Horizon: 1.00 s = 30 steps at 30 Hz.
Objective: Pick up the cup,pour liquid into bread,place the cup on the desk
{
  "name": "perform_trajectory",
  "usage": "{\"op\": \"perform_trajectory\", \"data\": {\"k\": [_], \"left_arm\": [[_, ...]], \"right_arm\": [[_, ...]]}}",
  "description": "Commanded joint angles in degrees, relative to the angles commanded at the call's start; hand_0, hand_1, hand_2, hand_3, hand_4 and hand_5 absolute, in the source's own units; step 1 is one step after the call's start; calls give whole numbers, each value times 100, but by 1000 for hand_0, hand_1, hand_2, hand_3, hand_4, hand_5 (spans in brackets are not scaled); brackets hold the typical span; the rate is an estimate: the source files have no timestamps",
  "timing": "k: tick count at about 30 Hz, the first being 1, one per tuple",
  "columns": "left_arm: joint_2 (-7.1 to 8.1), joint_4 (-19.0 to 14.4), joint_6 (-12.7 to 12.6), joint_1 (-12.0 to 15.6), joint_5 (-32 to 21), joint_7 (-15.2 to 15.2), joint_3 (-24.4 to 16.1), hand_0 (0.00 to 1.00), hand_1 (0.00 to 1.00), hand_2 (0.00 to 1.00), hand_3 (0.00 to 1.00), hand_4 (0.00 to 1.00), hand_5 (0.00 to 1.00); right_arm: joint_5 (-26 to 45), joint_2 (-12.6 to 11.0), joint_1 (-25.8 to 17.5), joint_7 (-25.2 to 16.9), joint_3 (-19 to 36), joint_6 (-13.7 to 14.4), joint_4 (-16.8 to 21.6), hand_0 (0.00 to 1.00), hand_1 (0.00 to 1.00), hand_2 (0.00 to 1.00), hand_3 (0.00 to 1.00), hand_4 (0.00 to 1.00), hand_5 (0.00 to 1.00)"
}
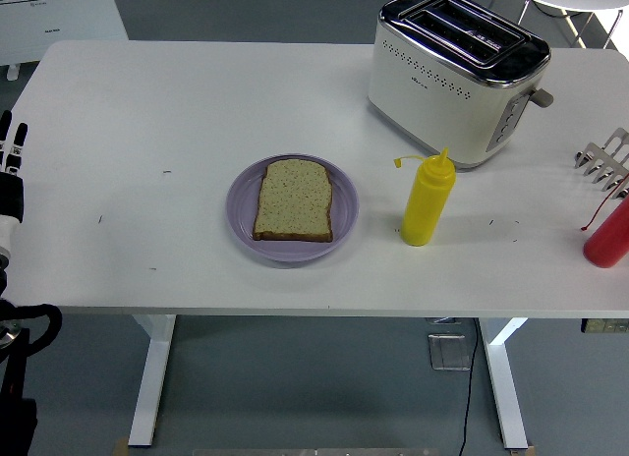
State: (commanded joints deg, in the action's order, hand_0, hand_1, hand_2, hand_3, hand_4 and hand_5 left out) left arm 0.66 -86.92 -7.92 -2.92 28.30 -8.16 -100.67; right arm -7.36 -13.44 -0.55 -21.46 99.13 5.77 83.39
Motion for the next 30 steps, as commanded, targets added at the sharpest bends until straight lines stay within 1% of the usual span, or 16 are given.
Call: {"op": "perform_trajectory", "data": {"k": [18,19,30], "left_arm": [[22,-11,-4,67,9,8,22,806,781,806,773,477,998],[22,-10,-3,67,9,8,31,806,781,805,773,477,998],[39,-13,3,91,13,6,72,806,781,805,773,476,998]], "right_arm": [[81,7,-24,7,-21,16,-43,729,638,671,659,544,427],[83,8,-25,9,-22,15,-46,729,638,671,665,553,409],[129,12,-56,24,17,40,-52,730,637,671,665,553,406]]}}
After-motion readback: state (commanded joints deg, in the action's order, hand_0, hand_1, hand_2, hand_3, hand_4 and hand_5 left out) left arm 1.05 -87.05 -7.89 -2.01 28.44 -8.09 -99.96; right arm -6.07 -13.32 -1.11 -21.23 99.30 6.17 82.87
